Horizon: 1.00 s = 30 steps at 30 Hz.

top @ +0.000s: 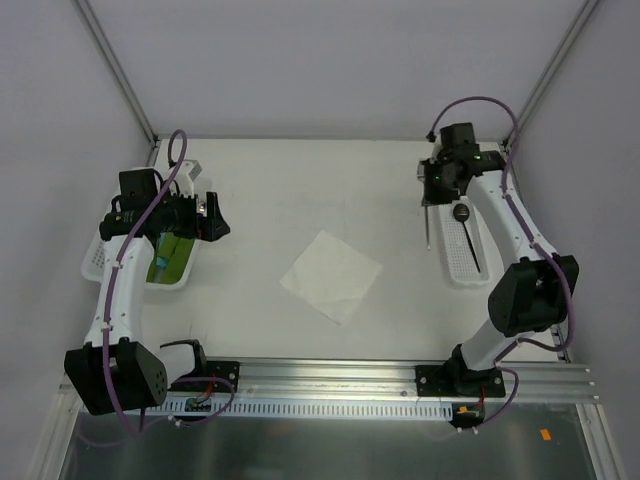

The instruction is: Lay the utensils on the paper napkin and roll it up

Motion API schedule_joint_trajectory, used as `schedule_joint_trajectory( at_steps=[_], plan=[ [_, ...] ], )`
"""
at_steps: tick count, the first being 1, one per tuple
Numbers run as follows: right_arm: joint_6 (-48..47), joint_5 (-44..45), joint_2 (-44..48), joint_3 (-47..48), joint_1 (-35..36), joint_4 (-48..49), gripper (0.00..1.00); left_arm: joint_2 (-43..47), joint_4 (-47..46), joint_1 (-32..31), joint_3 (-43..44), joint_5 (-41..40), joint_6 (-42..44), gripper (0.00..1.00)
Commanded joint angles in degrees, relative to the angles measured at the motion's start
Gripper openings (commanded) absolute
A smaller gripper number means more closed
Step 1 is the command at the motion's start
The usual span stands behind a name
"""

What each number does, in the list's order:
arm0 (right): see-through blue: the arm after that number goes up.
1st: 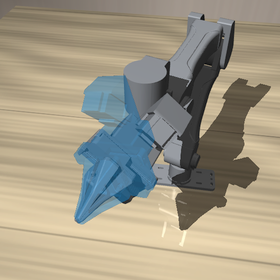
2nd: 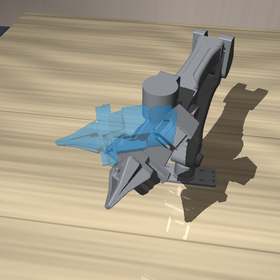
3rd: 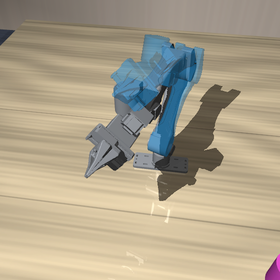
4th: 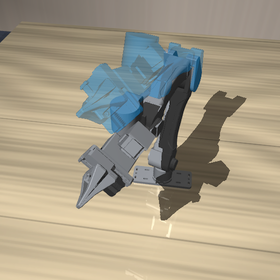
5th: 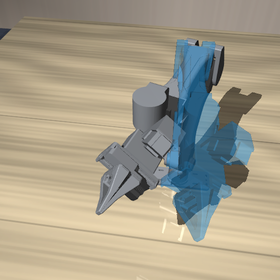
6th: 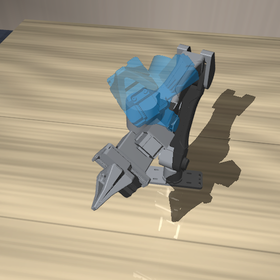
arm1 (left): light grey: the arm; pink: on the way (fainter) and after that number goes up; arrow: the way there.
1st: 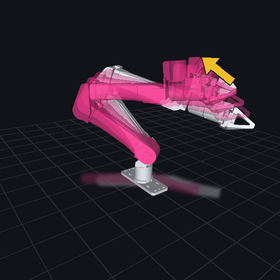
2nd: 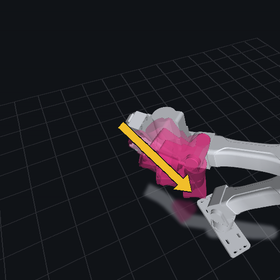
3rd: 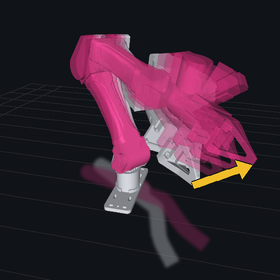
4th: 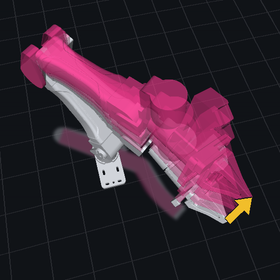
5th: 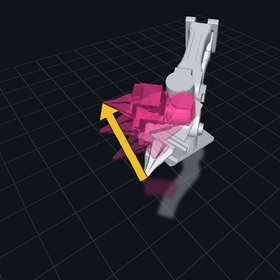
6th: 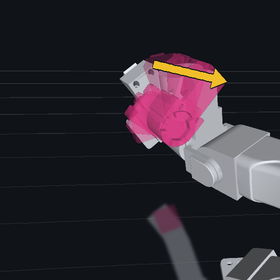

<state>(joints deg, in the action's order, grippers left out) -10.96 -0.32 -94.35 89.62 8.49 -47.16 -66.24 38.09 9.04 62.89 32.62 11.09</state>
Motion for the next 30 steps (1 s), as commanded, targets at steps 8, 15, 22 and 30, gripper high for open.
schedule_joint_trajectory(
  at_steps=[8,15,22,30],
  plan=[
    [14.2,-0.9,-12.5,2.4,30.6,5.5,0.00,2.0,0.4,0.0,1.3,-4.8,-3.0,0.99],
    [16.6,0.0,-23.8,9.2,35.8,5.8,0.00,2.2,0.5,0.1,0.9,-10.6,-4.6,0.99],
    [17.9,4.4,-27.9,10.0,36.2,5.8,0.00,1.9,0.4,0.1,0.5,-11.8,-5.1,0.99],
    [24.1,6.6,-28.6,5.2,36.2,8.7,0.00,1.6,0.4,0.0,1.1,-12.9,-5.4,0.99]
  ],
)
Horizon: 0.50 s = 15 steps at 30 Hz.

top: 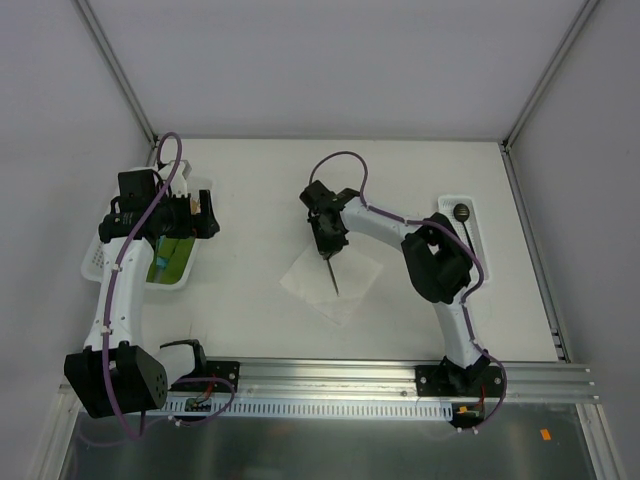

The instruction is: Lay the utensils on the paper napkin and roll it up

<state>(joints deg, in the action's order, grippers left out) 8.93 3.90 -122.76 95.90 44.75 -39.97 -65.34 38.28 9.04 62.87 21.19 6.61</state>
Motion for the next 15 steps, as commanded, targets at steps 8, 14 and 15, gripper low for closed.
schedule_joint_trajectory(
  at_steps=[8,14,15],
  plan=[
    [10.5,3.9,0.6,-5.6,-0.5,4.0,0.00,0.7,0.2,0.0,1.3,-2.1,-0.9,0.99],
    [14.0,5.0,2.1,-8.6,-0.9,5.5,0.00,0.7,0.2,0.1,1.3,-2.1,-0.8,0.99],
    [14.1,4.5,2.3,-9.2,-0.8,6.3,0.00,0.5,0.2,0.1,1.4,-2.1,-0.8,0.99]
  ],
)
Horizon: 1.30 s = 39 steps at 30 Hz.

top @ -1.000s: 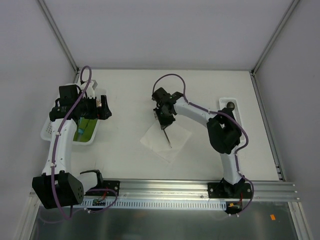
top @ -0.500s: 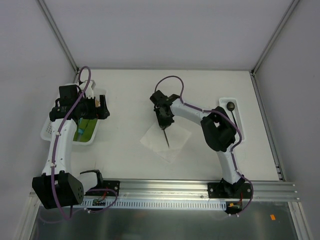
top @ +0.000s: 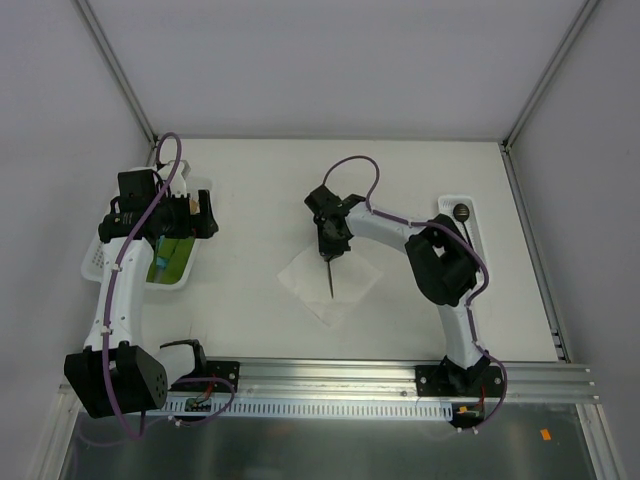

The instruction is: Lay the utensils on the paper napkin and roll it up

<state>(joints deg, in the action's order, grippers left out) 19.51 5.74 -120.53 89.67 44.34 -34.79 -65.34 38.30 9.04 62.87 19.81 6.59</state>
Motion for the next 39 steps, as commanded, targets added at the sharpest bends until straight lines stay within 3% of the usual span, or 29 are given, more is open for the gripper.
schedule_joint_trajectory(
  at_steps=[1,9,16,23,39],
  plan=[
    [3.3,2.6,0.5,-3.0,-0.5,1.3,0.00,0.4,0.2,0.0,1.3,-0.7,-0.8,0.99],
    [0.7,2.1,5.7,-1.4,-0.4,2.0,0.00,0.0,0.2,0.1,1.6,-1.0,-1.0,0.99],
    [5.0,2.4,10.6,0.2,-0.6,-0.8,0.00,0.2,0.1,0.1,2.2,-2.7,-1.8,0.99],
    [11.4,0.2,7.2,1.6,-1.0,-4.7,0.00,-0.4,0.1,0.0,2.0,-4.7,-2.8,0.99],
    [9.4,-2.3,1.7,2.8,-1.1,-3.7,0.00,-0.3,0.1,0.1,0.6,-4.9,-2.5,0.99]
  ],
)
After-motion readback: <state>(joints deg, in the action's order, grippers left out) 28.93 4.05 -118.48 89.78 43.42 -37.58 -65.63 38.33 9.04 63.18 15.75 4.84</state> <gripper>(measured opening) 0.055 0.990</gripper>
